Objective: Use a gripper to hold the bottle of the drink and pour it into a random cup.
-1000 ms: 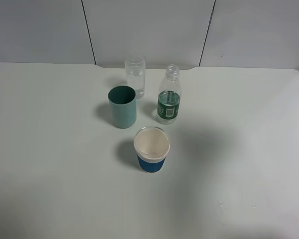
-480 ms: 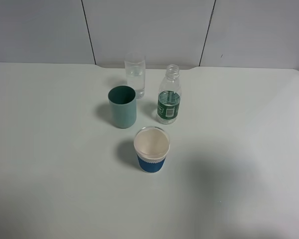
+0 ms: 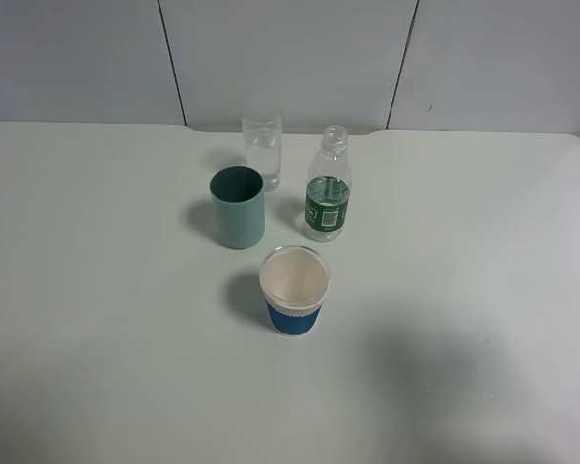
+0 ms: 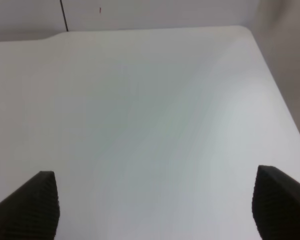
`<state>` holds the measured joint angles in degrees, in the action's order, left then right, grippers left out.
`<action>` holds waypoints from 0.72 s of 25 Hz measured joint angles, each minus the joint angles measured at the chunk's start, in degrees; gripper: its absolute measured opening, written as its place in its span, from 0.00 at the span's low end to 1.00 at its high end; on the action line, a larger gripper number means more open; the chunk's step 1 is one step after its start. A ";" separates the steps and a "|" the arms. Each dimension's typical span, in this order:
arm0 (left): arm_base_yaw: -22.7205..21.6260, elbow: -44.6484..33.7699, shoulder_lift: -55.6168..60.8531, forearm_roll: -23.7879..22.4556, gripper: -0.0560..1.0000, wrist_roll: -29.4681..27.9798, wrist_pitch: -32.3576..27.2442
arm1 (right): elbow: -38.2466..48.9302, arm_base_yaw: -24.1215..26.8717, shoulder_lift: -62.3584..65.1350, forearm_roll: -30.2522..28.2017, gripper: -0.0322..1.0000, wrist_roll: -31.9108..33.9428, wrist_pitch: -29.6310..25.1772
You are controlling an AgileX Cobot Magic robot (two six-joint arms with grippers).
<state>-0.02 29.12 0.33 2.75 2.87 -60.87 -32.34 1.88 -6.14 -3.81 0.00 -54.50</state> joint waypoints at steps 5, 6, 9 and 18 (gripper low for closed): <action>0.00 0.00 0.00 0.00 0.99 0.00 0.00 | 0.40 0.00 3.35 0.00 0.78 0.00 -0.05; 0.00 0.00 0.00 0.00 0.99 0.00 0.00 | 0.63 0.00 4.09 0.00 0.78 0.00 -0.19; 0.00 0.00 0.00 0.00 0.99 0.00 0.00 | 1.09 0.00 5.42 0.06 0.78 0.00 -1.02; 0.00 0.00 0.00 0.00 0.99 0.00 0.00 | 1.13 0.00 6.31 -0.59 0.78 0.00 -3.80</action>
<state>-0.02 29.12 0.33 2.75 2.87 -60.87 -31.21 1.88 0.17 -4.40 0.00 -58.30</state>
